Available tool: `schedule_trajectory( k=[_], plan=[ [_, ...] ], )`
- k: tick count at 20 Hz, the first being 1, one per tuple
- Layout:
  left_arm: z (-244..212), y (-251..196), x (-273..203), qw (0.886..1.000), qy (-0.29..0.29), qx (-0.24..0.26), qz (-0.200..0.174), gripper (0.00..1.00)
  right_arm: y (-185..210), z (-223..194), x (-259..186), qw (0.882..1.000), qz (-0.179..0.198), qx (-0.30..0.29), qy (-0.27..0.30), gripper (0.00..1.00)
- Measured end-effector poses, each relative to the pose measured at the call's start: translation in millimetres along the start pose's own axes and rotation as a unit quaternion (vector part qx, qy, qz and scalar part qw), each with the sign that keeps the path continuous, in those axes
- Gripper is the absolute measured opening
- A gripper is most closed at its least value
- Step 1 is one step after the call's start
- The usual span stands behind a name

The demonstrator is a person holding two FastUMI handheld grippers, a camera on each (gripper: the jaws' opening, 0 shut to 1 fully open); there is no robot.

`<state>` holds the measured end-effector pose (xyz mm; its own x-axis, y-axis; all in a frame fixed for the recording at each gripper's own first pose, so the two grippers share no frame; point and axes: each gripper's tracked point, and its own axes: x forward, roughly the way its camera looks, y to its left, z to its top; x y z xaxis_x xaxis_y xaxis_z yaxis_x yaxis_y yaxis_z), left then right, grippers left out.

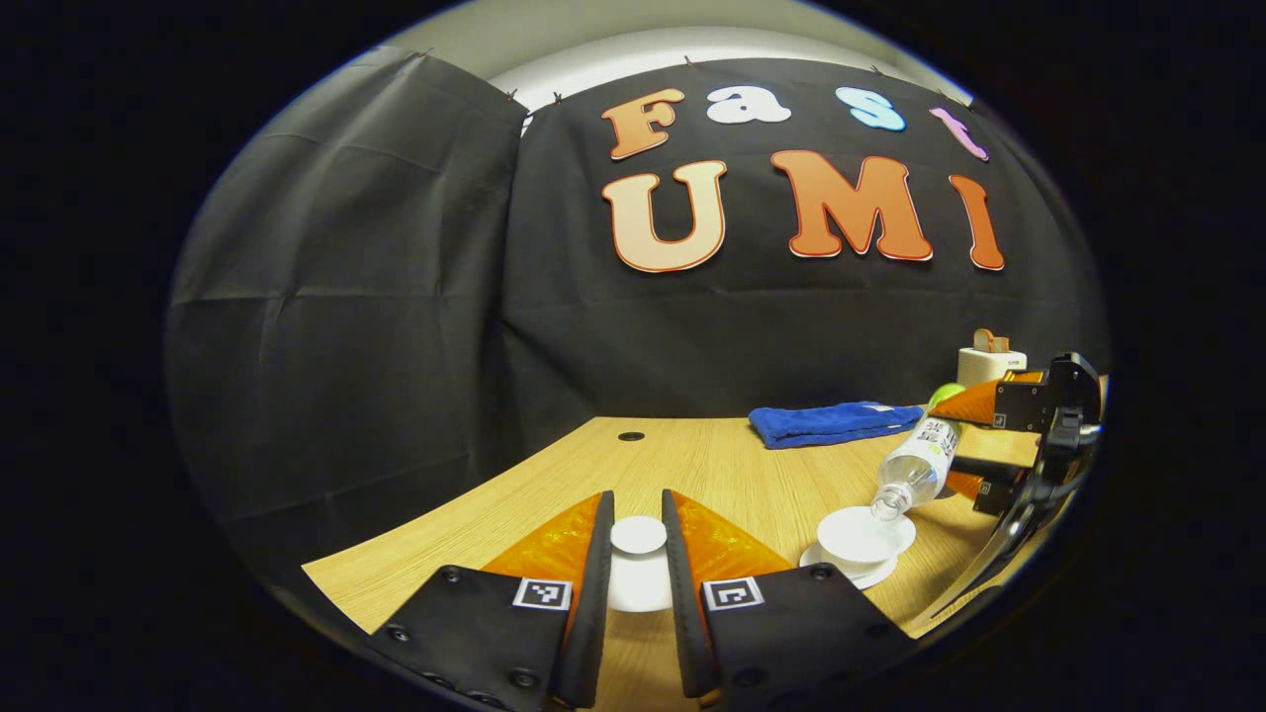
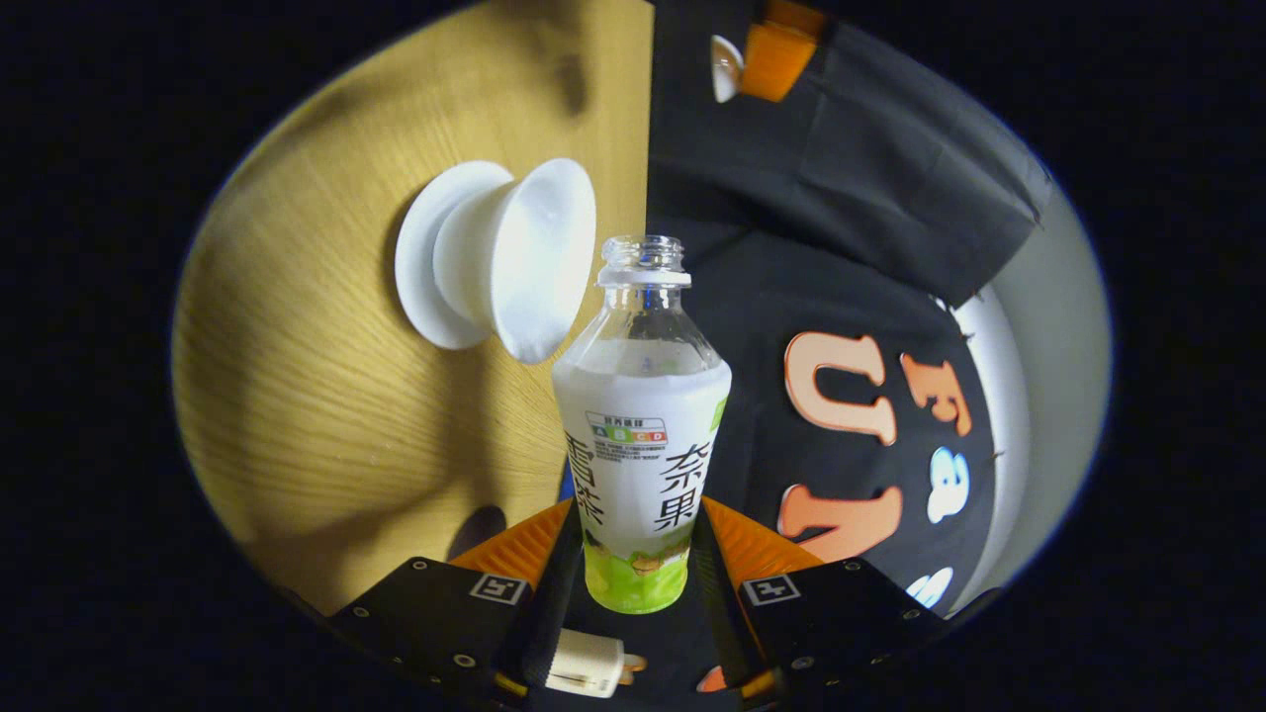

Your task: Open the teacup lid with one hand, grasp the water bottle and pour water into the teacup with the other hand; after pouring, place the water bottle on the coaster and then close the teacup lid.

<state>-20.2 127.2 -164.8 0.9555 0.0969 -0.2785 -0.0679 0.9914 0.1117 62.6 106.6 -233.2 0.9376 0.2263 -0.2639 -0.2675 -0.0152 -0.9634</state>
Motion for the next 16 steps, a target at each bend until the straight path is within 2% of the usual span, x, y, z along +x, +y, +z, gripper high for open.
schedule_trajectory(
  k=[3, 6, 7, 8, 13, 15, 16],
  plan=[
    [0.7, -4.9, 0.4, 1.000, -0.001, -0.004, -0.004, 0.34, 12.2, -1.2, 1.0, 0.989, 0.016, 0.144, 0.010, 0.65],
    [-2.7, -11.2, 1.4, 1.000, 0.003, 0.001, -0.008, 0.34, 18.1, -10.5, 2.4, 0.968, 0.005, 0.249, 0.028, 0.67],
    [-3.0, -12.5, 0.8, 1.000, 0.004, 0.002, -0.009, 0.31, 16.6, -16.3, 3.3, 0.960, 0.001, 0.278, 0.035, 0.65],
    [-1.4, -13.7, 1.2, 1.000, 0.003, 0.002, -0.011, 0.34, 16.0, -20.4, 1.8, 0.951, 0.002, 0.306, 0.038, 0.67],
    [-2.1, -25.3, 2.0, 1.000, 0.005, -0.008, -0.022, 0.34, 10.1, -39.9, 12.6, 0.895, -0.004, 0.441, 0.063, 0.65],
    [-1.5, -28.1, 1.3, 1.000, 0.006, -0.007, -0.024, 0.34, 15.5, -47.5, 18.8, 0.869, -0.005, 0.490, 0.067, 0.65],
    [-0.1, -29.0, 0.2, 1.000, 0.005, -0.007, -0.024, 0.35, 18.4, -52.8, 21.6, 0.850, -0.008, 0.521, 0.072, 0.65]
  ],
)
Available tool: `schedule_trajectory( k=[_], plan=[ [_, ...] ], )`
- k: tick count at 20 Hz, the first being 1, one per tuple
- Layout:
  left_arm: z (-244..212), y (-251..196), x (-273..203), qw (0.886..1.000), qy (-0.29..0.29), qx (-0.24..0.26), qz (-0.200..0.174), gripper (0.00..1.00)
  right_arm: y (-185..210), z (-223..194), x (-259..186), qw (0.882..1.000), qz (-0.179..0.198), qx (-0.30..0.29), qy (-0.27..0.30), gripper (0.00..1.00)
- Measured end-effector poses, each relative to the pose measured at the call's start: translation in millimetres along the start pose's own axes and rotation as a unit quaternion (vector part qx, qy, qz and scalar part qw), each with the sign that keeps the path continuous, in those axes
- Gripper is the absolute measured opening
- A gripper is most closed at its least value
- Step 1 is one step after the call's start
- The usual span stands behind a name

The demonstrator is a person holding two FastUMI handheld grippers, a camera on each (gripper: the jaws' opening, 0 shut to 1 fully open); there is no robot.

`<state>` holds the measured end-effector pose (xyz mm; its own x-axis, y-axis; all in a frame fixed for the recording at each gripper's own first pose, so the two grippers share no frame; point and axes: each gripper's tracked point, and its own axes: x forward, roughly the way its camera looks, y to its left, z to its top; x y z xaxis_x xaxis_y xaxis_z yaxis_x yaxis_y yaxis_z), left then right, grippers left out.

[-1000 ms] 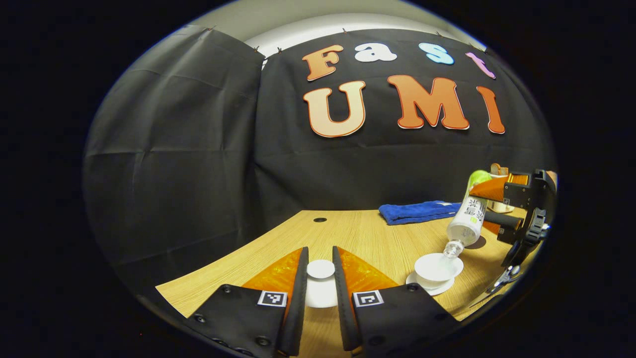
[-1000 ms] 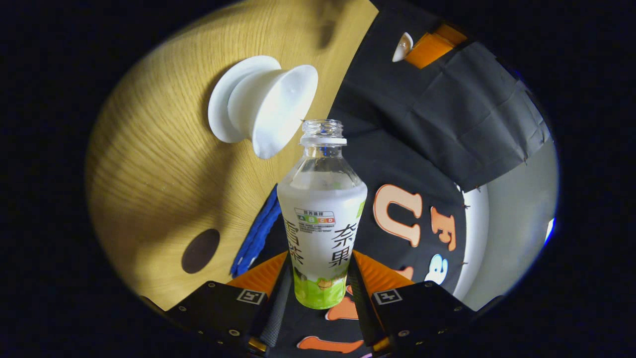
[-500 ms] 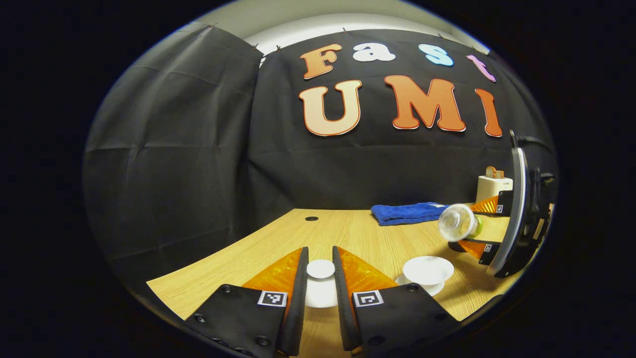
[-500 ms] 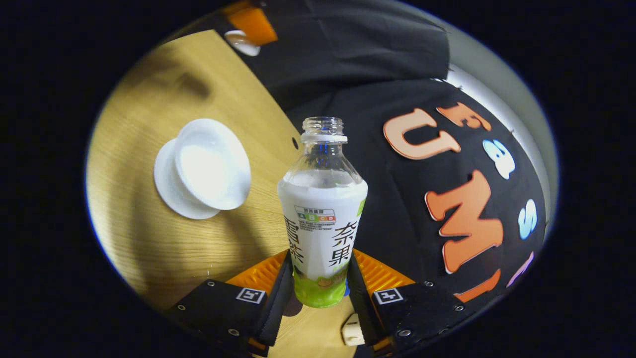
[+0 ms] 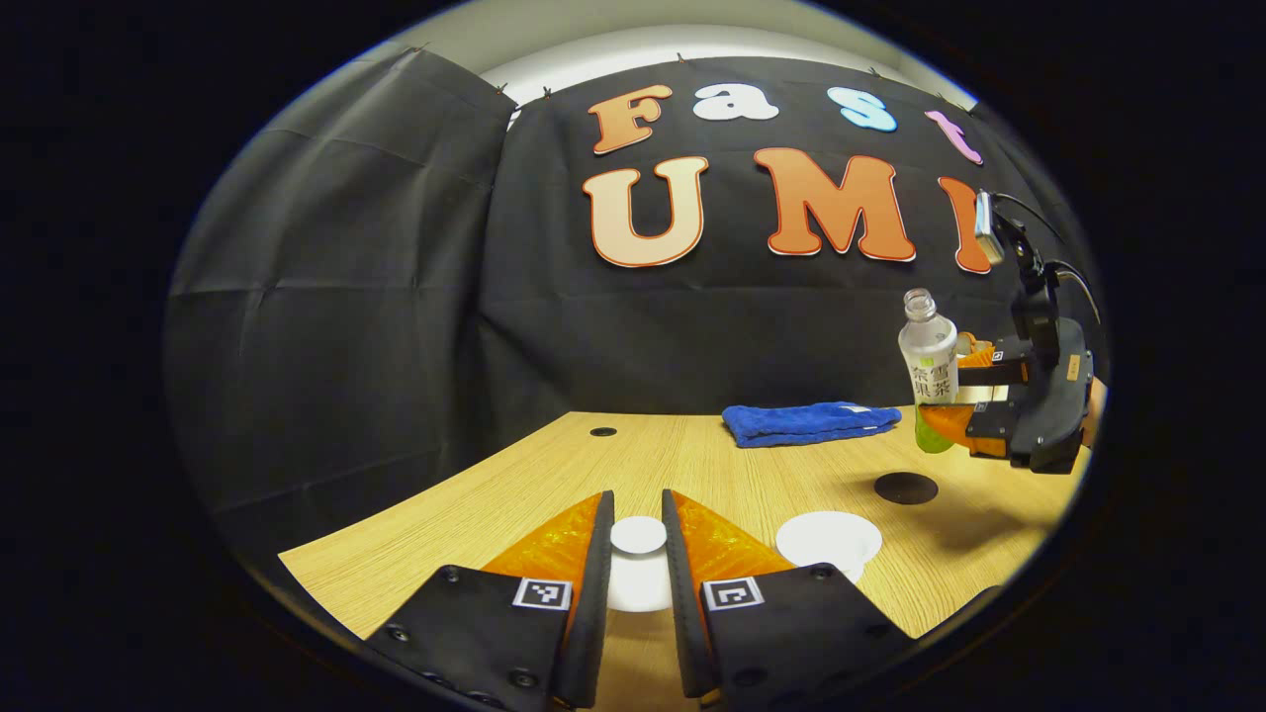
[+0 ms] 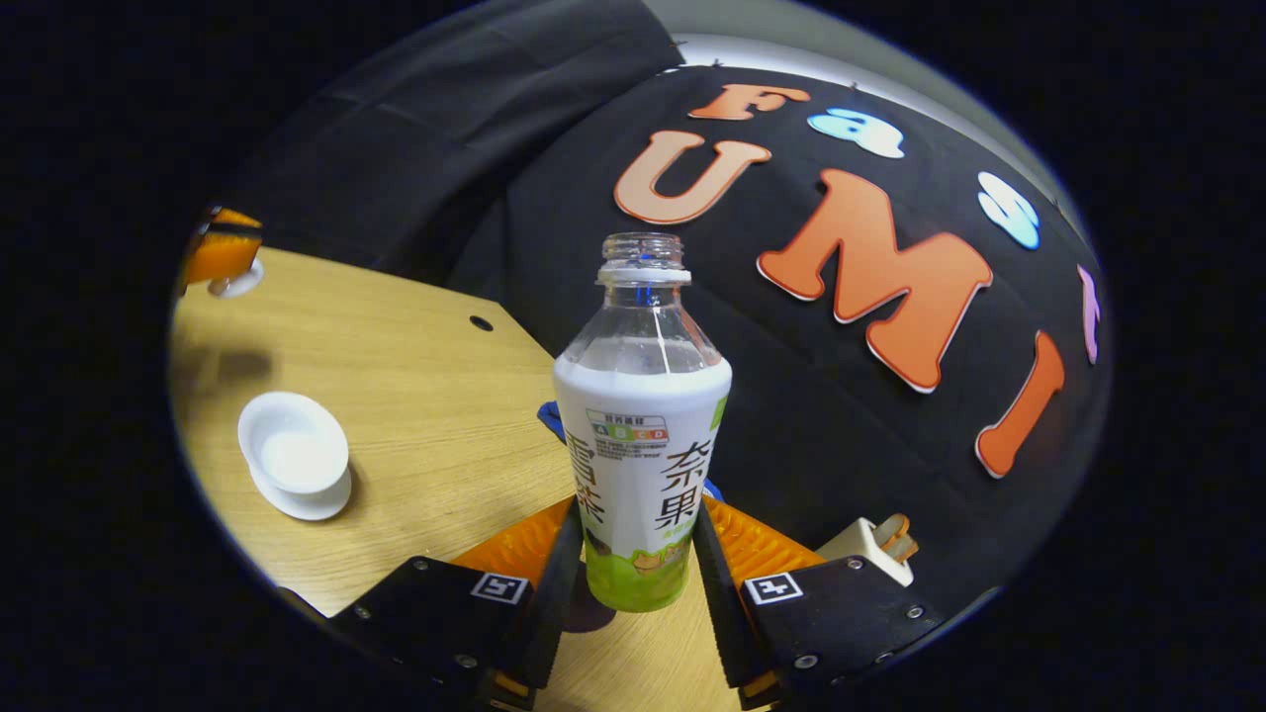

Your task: Open the teacup lid with one hand, grasp the water bottle and pour water into the teacup with the other hand; after pouring, place the water bottle on the coaster and then close the teacup lid.

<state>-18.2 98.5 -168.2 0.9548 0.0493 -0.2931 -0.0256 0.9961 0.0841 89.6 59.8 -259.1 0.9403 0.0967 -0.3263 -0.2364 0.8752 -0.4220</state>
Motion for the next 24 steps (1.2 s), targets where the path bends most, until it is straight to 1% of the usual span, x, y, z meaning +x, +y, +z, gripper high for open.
schedule_trajectory(
  k=[1, 2, 5, 7, 10, 12, 17, 18, 19, 20, 21, 22, 23, 24],
  plan=[
    [0.5, -1.3, -0.3, 1.000, -0.001, -0.001, 0.000, 0.34, -0.3, -4.5, 3.2, 0.999, -0.003, 0.034, 0.002, 0.67],
    [1.7, -1.6, -1.2, 1.000, -0.001, -0.002, 0.000, 0.34, 2.9, -10.5, 5.5, 0.998, 0.001, 0.067, 0.009, 0.65],
    [-1.2, -4.2, -2.0, 1.000, 0.001, -0.003, -0.001, 0.34, 13.8, -20.3, 14.9, 0.987, 0.019, 0.156, 0.026, 0.65],
    [-5.5, -7.1, -2.0, 1.000, 0.006, -0.004, -0.002, 0.35, 16.7, -18.2, 14.2, 0.979, 0.017, 0.198, 0.036, 0.65],
    [-6.3, -14.4, -3.2, 1.000, 0.008, -0.003, -0.009, 0.34, 25.1, -14.6, 12.3, 0.970, 0.033, 0.239, 0.041, 0.65],
    [-7.5, -16.6, -2.8, 1.000, 0.011, -0.003, -0.010, 0.34, 26.5, -19.4, 15.1, 0.966, 0.041, 0.250, 0.049, 0.65],
    [-7.1, -28.0, -0.9, 1.000, 0.012, -0.007, -0.017, 0.35, 39.3, -31.8, 19.3, 0.963, 0.051, 0.256, 0.067, 0.65],
    [-5.6, -31.1, -0.1, 1.000, 0.012, -0.007, -0.020, 0.31, 41.0, -32.4, 20.2, 0.962, 0.054, 0.257, 0.069, 0.65],
    [-5.5, -34.2, 0.5, 1.000, 0.012, -0.007, -0.022, 0.31, 41.8, -34.3, 21.8, 0.962, 0.054, 0.258, 0.073, 0.65],
    [-4.8, -37.0, 1.0, 1.000, 0.012, -0.007, -0.025, 0.34, 42.0, -32.9, 21.3, 0.962, 0.056, 0.257, 0.071, 0.65],
    [-3.2, -39.4, 2.2, 1.000, 0.012, -0.008, -0.027, 0.31, 41.0, -32.6, 22.3, 0.962, 0.054, 0.257, 0.070, 0.65],
    [-1.4, -43.5, 3.2, 0.999, 0.012, -0.009, -0.031, 0.34, 41.4, -32.3, 22.6, 0.963, 0.054, 0.256, 0.069, 0.65],
    [-0.5, -48.8, 4.6, 0.999, 0.013, -0.012, -0.036, 0.31, 41.9, -32.6, 22.7, 0.963, 0.056, 0.255, 0.068, 0.65],
    [1.3, -55.4, 6.9, 0.999, 0.011, -0.016, -0.043, 0.35, 42.0, -32.8, 23.2, 0.963, 0.056, 0.254, 0.068, 0.65]
  ],
)
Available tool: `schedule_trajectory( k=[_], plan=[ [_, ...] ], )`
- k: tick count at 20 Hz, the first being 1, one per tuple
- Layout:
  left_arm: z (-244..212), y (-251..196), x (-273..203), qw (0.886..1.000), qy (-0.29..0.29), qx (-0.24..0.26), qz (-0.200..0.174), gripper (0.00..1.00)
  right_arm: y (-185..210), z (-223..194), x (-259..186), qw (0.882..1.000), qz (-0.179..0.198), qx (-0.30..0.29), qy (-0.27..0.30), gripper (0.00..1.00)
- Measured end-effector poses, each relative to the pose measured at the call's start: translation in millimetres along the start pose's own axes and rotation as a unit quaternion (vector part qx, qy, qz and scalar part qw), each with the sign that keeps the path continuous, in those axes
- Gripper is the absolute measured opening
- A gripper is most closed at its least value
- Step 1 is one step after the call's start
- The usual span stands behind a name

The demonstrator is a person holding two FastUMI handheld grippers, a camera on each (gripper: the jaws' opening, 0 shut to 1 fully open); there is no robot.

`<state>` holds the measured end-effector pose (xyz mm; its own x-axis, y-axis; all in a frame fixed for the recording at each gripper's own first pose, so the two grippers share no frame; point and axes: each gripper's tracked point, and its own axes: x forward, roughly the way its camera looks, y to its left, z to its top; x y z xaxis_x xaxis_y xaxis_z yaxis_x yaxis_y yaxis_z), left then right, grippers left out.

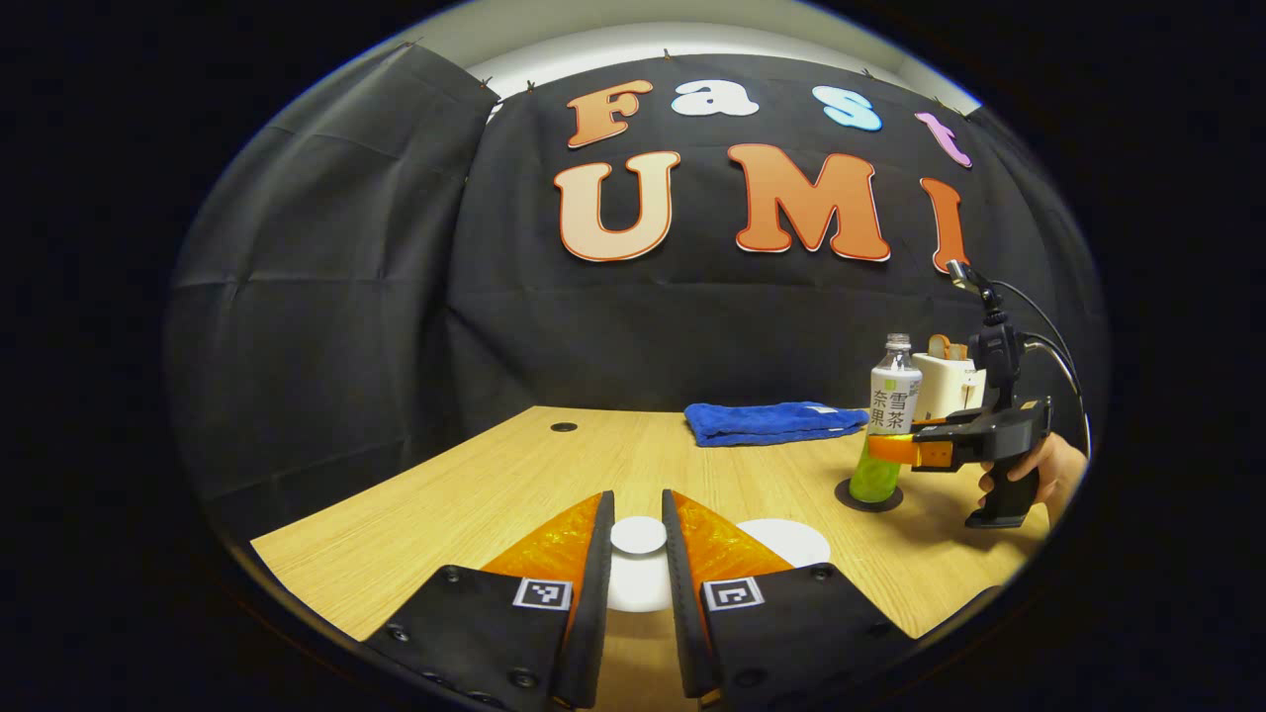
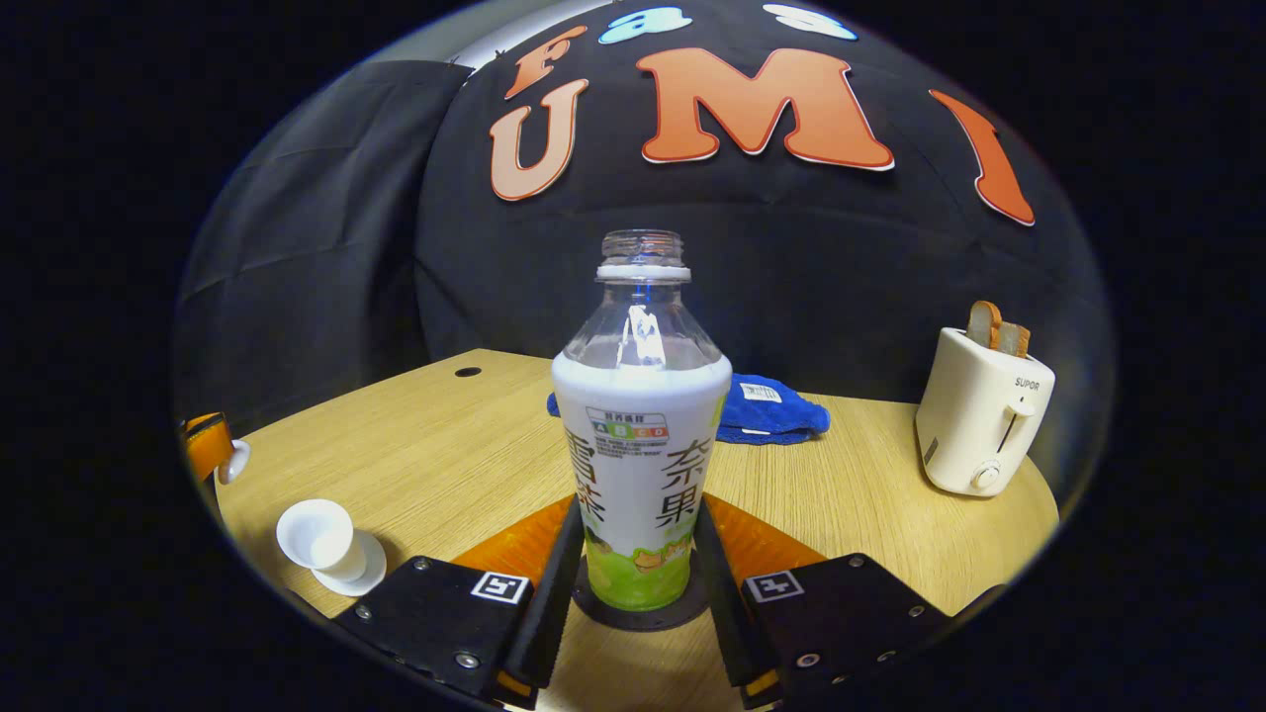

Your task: Open the teacup lid with one hand, grasp the water bottle and pour water into the teacup with the other hand; after pouring, place the water bottle on the coaster and then close the teacup lid.

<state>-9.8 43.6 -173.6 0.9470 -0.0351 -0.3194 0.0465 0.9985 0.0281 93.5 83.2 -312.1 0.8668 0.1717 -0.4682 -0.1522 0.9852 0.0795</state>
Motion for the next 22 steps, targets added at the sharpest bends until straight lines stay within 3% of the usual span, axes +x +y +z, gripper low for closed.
schedule_trajectory(
  k=[5, 8, 11, 12, 14, 21, 22],
  plan=[
    [-0.5, -37.3, 15.2, 0.999, 0.005, -0.017, -0.034, 0.34, -1.5, 6.6, -5.2, 1.000, 0.004, 0.002, -0.003, 0.73],
    [-2.5, -57.6, 23.3, 0.998, 0.008, -0.017, -0.054, 0.34, 0.2, 11.5, -15.6, 1.000, 0.009, 0.002, -0.010, 0.84],
    [-19.5, -67.4, 33.5, 0.998, 0.029, -0.006, -0.058, 0.31, -6.6, 17.9, -32.5, 1.000, 0.001, -0.005, -0.027, 0.89],
    [-21.9, -71.1, 34.5, 0.998, 0.033, -0.006, -0.060, 0.35, -8.0, 18.0, -39.0, 0.999, -0.001, -0.011, -0.031, 0.90],
    [-26.3, -77.2, 37.7, 0.997, 0.039, -0.002, -0.064, 0.31, -11.0, 21.0, -49.4, 0.999, -0.003, -0.016, -0.040, 0.91],
    [-44.8, -92.8, 43.7, 0.995, 0.062, 0.024, -0.071, 0.35, -9.5, 24.1, -77.7, 0.998, 0.007, -0.004, -0.058, 0.91],
    [-47.7, -92.8, 43.7, 0.995, 0.067, 0.026, -0.069, 0.31, -9.9, 23.9, -81.2, 0.998, 0.007, -0.004, -0.059, 0.91]
  ],
)
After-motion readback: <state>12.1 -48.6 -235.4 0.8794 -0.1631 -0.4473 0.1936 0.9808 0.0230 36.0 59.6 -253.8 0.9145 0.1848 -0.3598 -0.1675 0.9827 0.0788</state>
